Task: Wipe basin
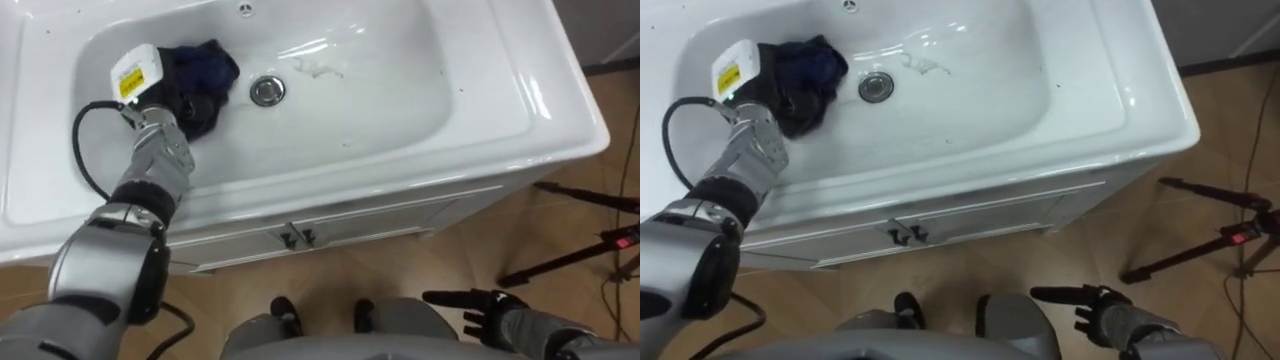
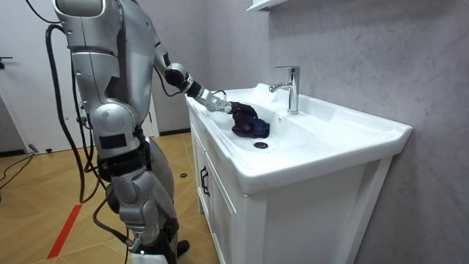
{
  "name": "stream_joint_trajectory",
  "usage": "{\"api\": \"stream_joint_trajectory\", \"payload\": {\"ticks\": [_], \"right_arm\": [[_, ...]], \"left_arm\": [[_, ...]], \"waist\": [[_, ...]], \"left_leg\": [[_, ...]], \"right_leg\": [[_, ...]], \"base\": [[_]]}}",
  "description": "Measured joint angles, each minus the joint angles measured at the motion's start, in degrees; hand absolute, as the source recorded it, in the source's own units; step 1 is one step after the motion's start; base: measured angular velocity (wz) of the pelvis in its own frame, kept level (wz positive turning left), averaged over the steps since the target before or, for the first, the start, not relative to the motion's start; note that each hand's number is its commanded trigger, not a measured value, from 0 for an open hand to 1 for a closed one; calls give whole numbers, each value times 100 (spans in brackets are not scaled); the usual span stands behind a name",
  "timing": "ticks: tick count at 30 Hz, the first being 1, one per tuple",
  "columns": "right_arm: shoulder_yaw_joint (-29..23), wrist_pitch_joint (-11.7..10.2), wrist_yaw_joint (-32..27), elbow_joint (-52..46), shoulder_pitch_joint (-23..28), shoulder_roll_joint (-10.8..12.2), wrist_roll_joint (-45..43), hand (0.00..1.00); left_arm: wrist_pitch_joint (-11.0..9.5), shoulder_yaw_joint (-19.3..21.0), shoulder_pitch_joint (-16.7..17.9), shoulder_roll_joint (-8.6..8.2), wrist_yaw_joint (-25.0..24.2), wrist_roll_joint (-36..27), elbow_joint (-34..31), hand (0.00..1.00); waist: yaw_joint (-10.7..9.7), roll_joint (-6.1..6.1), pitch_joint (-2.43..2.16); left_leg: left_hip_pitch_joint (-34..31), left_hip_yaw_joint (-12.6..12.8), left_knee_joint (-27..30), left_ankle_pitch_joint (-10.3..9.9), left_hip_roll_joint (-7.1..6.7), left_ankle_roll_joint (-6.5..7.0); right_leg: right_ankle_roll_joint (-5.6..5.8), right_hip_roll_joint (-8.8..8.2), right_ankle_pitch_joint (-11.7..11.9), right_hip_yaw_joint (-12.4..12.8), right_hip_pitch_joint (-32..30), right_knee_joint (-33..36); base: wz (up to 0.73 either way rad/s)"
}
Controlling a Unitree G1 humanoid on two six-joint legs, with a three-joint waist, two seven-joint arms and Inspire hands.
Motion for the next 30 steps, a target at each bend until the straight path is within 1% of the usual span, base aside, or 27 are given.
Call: {"api": "stream_joint_trajectory", "payload": {"ticks": [3,4,5,6,7,8,9,11,13,14,17,18,20,21,22,23,24,26,28,30], "right_arm": [[39,-14,11,13,8,33,-44,0],[44,-54,31,3,36,32,-43,0],[50,-74,60,-39,43,28,-44,0],[63,-88,72,-77,37,17,-48,0],[75,-92,69,-96,30,12,-55,0],[95,-103,70,-141,23,3,-83,0],[94,-110,79,-157,45,3,-99,0],[99,-112,77,-210,23,3,-98,0],[99,-119,60,-235,9,-1,-95,0],[104,-129,57,-243,13,-7,-90,0],[117,-185,75,-243,19,-40,-79,0],[118,-191,81,-240,16,-42,-78,0],[130,-233,136,-233,21,-50,-44,0],[130,-239,155,-234,23,-54,-44,0],[133,-256,208,-233,23,-62,-43,0],[146,-267,252,-240,26,-68,-43,0],[148,-291,271,-241,27,-71,-41,0],[153,-333,323,-230,32,-91,-12,0],[157,-326,366,-231,59,-124,72,0],[191,-310,372,-227,67,-177,165,0]], "left_arm": [[-9,-4,-130,-39,-69,-283,98,100],[-13,-6,-142,-44,-94,-479,90,100],[-15,-30,-190,-51,-123,-695,92,100],[-16,-70,-251,-51,-149,-1003,95,100],[-17,-83,-286,-53,-170,-1158,94,100],[-21,-128,-316,-50,-205,-1392,100,100],[-40,-139,-321,-49,-273,-1557,102,100],[-80,-207,-321,-46,-332,-1773,112,100],[-117,-249,-324,-47,-395,-1893,109,100],[-121,-283,-325,-55,-415,-1892,108,100],[-117,-532,-349,-62,-570,-1889,107,100],[-113,-545,-361,-69,-613,-1884,107,100],[-87,-738,-452,-99,-805,-1877,110,100],[-87,-766,-476,-114,-865,-1875,110,100],[-86,-822,-523,-161,-972,-1874,110,100],[-89,-848,-552,-185,-1002,-1874,106,100],[-91,-848,-562,-200,-1001,-1874,93,100],[-95,-904,-616,-207,-1037,-1876,93,100],[-92,-913,-626,-216,-1056,-1886,94,100],[-70,-927,-634,-220,-1082,-1883,94,100]], "waist": [[-90,-8,15],[-164,-2,18],[-189,4,18],[-222,26,25],[-252,47,32],[-332,79,56],[-373,100,56],[-424,135,60],[-458,166,64],[-513,198,65],[-615,278,64],[-636,294,65],[-680,330,69],[-691,338,73],[-699,352,82],[-713,378,90],[-725,386,95],[-802,430,91],[-803,465,86],[-807,495,85]], "left_leg": [[-43,0,66,9,-20,34],[-67,-1,83,17,-36,47],[-104,-2,102,18,-44,49],[-155,-1,120,18,-46,52],[-199,0,160,14,-43,61],[-228,29,198,9,-43,81],[-219,93,206,2,-43,102],[-213,174,210,-7,-44,116],[-217,225,211,-12,-60,125],[-217,234,211,-18,-67,135],[-217,303,209,-25,-67,157],[-217,306,209,-27,-67,161],[-217,326,210,-28,-65,162],[-217,331,209,-28,-65,163],[-217,357,209,-28,-63,163],[-218,380,213,-32,-66,169],[-224,385,213,-33,-65,171],[-267,393,221,-34,-62,172],[-282,414,285,-41,-54,182],[-289,532,370,-55,-34,201]], "right_leg": [[27,-33,2,-34,8,-5],[45,-56,-8,-50,-1,4],[58,-67,-12,-30,-34,9],[72,-73,-1,-51,-75,11],[79,-75,6,-50,-92,10],[97,-82,13,-45,-93,17],[116,-88,9,-1,-101,28],[136,-106,12,4,-117,41],[147,-144,6,13,-174,107],[154,-154,5,13,-176,113],[176,-171,-6,13,-185,124],[177,-171,-7,15,-186,124],[178,-171,-6,39,-201,131],[178,-170,-6,47,-206,132],[179,-169,-7,91,-238,156],[181,-168,-10,154,-287,214],[180,-166,-12,163,-299,216],[178,-163,-14,187,-344,222],[179,-162,-15,233,-357,241],[192,-159,-23,327,-368,267]], "base": [[7],[8],[6],[0],[10],[8],[0],[-9],[-11],[-5],[0],[0],[-5],[-10],[-19],[-20],[-13],[-4],[-8],[-13]]}}
